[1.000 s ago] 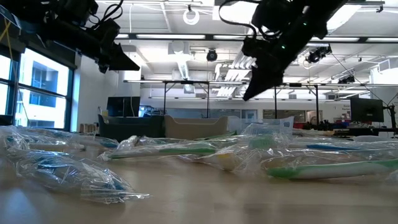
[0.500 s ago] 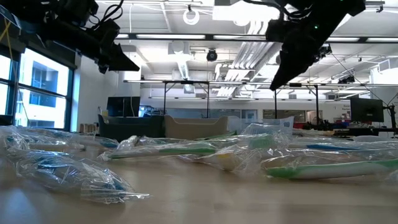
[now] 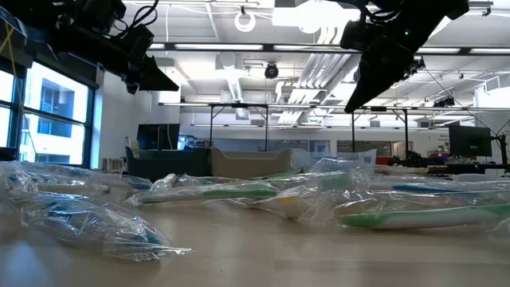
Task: Pick & Place Toothbrushes
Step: Put the green toothbrush into the transparent bin
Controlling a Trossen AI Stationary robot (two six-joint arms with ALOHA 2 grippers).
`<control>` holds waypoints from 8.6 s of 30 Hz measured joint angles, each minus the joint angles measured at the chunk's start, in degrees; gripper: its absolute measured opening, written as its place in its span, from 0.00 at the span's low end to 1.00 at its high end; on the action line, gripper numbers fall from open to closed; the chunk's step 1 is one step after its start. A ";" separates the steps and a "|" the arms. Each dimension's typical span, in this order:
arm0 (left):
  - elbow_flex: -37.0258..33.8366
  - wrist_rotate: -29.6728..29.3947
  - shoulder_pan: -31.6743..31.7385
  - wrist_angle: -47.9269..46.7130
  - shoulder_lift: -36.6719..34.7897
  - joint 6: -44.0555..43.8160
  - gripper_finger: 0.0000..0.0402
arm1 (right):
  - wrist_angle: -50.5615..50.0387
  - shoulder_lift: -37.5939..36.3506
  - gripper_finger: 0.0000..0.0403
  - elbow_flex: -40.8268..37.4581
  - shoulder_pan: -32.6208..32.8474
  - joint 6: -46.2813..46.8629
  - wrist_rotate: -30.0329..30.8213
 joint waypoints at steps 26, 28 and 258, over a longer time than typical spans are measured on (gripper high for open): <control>0.00 -0.09 0.01 0.82 -0.01 -0.03 0.00 | -1.01 0.01 0.04 0.02 -0.02 -1.73 -0.31; 0.00 -0.09 0.01 0.83 0.00 -0.03 0.00 | -2.18 0.01 0.08 0.02 -0.02 -1.71 -0.61; 0.00 -12.71 0.03 14.55 -0.02 15.30 0.00 | 31.04 10.13 0.01 3.46 -33.15 -50.04 -3.34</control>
